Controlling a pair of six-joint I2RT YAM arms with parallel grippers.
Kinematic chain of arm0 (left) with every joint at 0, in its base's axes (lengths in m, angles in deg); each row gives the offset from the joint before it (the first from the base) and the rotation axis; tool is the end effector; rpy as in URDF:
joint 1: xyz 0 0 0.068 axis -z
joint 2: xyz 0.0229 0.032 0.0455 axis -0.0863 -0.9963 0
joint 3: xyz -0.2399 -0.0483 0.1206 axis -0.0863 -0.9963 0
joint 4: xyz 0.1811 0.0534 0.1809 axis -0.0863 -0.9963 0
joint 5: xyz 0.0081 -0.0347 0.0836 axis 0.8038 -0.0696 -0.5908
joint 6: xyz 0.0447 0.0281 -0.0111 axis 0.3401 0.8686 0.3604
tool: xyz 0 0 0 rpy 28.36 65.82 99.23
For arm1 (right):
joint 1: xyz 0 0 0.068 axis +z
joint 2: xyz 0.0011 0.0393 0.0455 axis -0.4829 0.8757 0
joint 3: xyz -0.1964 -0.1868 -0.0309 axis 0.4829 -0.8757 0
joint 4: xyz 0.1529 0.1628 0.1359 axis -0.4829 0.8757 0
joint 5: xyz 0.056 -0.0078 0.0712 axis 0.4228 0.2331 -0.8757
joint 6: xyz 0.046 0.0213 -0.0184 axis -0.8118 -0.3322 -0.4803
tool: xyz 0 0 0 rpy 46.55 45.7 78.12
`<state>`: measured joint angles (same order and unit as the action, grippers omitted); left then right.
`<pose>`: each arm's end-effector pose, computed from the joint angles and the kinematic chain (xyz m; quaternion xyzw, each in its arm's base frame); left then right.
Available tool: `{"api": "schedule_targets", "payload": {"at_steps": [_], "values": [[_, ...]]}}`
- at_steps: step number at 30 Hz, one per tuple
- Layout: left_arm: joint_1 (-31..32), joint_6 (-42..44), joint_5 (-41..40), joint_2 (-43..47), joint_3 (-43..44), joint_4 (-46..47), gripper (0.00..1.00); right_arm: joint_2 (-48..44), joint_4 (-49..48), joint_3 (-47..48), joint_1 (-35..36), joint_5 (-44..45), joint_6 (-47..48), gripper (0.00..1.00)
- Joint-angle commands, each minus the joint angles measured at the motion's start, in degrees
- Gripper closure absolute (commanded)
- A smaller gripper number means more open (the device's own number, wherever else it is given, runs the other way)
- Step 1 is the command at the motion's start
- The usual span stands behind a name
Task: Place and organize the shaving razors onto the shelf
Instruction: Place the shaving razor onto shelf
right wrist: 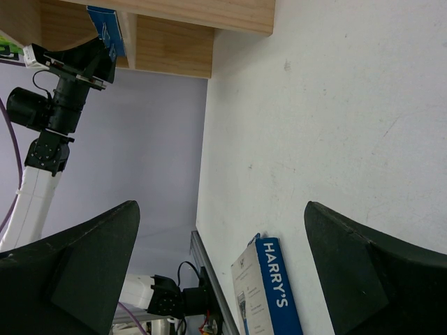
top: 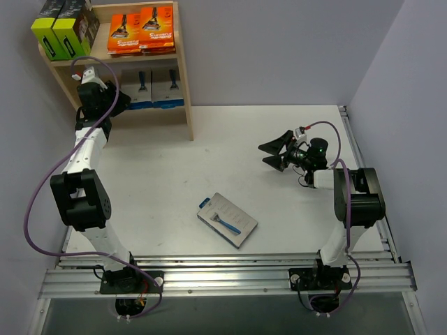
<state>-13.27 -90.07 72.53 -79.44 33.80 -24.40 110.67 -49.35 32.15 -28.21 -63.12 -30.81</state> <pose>0.4487 0.0599 0.3366 -0.1990 0.7737 -0.1611 0.5795 0.3519 0.0340 0.1880 0.0322 0.7074 0.6151 0.3468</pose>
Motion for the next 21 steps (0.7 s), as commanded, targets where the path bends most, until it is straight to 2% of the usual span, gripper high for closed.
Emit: {"api": "schedule_targets", "payload": {"at_steps": [1, 8, 11, 15, 18, 21], "values": [[1.55, 2.55, 0.35, 0.02, 0.90, -1.28, 0.53, -0.23, -2.85, 0.38, -0.32, -1.65, 0.80, 0.00], [2.51, 2.90, 0.17, -0.51, 1.69, -1.80, 0.48, -0.23, -2.85, 0.38, -0.40, -1.83, 0.80, 0.00], [2.34, 3.42, -1.23, 0.02, 1.25, -2.59, 0.39, -0.23, -2.85, 0.38, -0.40, -1.83, 0.71, 0.00], [2.17, 3.86, -3.51, 1.77, -0.06, -2.77, 0.21, -0.32, -2.85, 0.38, -0.40, -1.83, 0.62, 0.00], [0.59, 3.69, -3.18, 2.21, 0.55, -3.82, 0.15, -0.40, -2.85, 0.29, -0.40, -2.18, 0.19, 0.00], [-0.64, 2.90, -1.94, 3.18, 0.46, -3.56, 0.13, -0.93, -2.77, -0.24, -0.40, -2.18, 0.18, 0.00]]}}
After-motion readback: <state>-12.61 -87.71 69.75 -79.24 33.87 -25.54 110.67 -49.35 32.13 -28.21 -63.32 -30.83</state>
